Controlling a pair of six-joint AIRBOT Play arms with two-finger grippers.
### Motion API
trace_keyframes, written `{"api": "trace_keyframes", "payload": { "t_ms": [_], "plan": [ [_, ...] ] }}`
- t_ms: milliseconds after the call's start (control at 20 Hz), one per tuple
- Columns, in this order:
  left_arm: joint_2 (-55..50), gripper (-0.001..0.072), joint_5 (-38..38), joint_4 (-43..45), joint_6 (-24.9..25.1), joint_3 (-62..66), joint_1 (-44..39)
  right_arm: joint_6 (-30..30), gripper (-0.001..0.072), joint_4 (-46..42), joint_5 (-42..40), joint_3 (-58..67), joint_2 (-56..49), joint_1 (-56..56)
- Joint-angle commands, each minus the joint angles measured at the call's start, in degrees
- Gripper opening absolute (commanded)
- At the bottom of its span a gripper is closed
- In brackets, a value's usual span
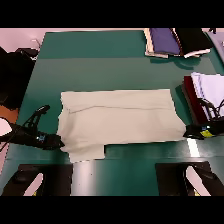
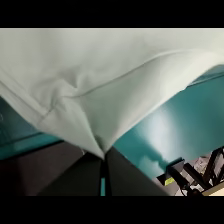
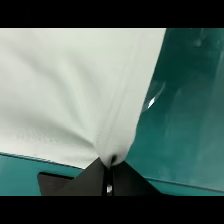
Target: Fold the shirts.
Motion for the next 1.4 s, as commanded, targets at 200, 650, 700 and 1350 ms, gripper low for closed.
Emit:
{"api": "trace_keyframes", "payload": {
  "t_ms": [200,650,700,1350],
  "plan": [
    [-10.9,0.0025,18.6,3.2,4.5,8.5,0.0,0.9,0.0016,-1.8,-8.8,11.8,-12.2,7.8],
    [-41.8,0.0028,29.6,5.2,8.0,31.6,0.0,3.6,0.0018,0.1,-10.1,35.4,-38.3,13.0],
    [-42.8,0.0030,30.2,5.2,8.0,32.0,0.0,3.4,0.0025,2.9,-10.1,37.1,-39.7,12.4],
    [-43.1,0.0027,27.5,0.4,6.4,35.1,-3.6,-8.4,0.0513,21.4,-9.1,28.1,-45.4,-7.3]
  ]
}}
